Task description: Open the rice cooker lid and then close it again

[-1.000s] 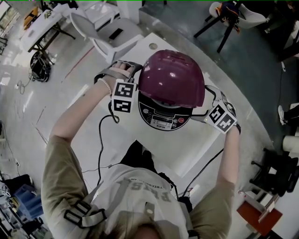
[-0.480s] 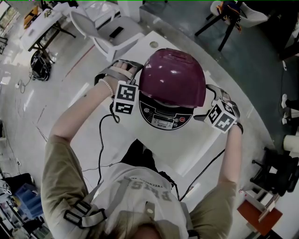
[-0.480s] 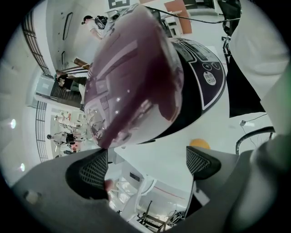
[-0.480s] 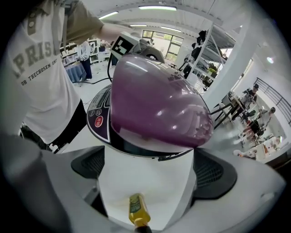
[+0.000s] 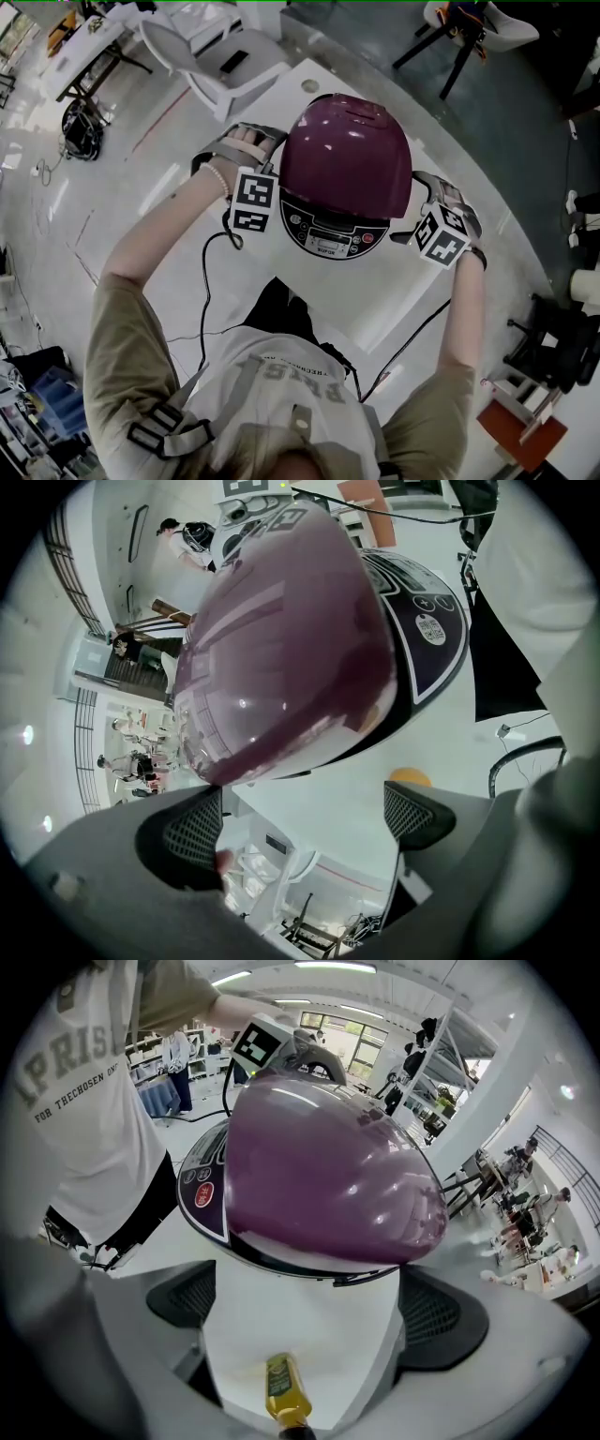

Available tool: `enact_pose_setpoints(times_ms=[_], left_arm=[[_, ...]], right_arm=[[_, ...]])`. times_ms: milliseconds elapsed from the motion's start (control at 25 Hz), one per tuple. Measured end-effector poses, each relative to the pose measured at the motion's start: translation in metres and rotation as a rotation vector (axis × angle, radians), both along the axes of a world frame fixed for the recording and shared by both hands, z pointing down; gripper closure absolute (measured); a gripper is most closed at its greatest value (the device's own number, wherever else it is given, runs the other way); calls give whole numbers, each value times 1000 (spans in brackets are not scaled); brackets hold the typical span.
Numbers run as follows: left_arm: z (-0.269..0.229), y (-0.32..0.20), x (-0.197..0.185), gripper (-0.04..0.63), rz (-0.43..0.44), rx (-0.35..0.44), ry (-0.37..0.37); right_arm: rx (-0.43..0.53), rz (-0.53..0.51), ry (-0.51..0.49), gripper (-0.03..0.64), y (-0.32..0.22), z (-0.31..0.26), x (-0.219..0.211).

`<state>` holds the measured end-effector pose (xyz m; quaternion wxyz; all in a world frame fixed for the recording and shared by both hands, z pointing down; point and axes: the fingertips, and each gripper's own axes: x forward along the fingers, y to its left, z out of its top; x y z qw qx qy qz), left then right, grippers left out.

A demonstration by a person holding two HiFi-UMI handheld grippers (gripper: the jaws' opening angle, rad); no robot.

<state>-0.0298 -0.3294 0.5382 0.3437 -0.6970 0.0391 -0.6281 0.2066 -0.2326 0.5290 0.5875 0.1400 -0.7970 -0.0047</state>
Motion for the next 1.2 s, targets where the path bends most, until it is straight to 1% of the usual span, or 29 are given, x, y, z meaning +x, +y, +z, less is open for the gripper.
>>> enact_pose_setpoints(times_ms=[560, 680, 880, 960, 1080, 1120, 1200], left_arm=[[12, 2, -2, 46, -14, 59, -42], [16, 1, -3, 46, -24, 81, -55], [22, 2, -5, 46, -42, 97, -77], [25, 2, -5, 46, -41, 100, -84], [29, 2, -7, 46, -29, 110, -114], [32, 3, -8, 46, -26, 106, -127], [42, 9, -13, 52, -27, 65, -157]], right_arm=[[-2, 15, 12, 37, 4, 12, -1], [3, 26, 8, 37, 3, 15, -3], [-2, 40, 10, 37, 5, 21, -4], [-2, 45, 7, 37, 5, 24, -4], [0, 54, -1, 37, 6, 29, -5], [2, 57, -5, 37, 6, 30, -6], [10, 65, -20, 37, 5, 29, -7]])
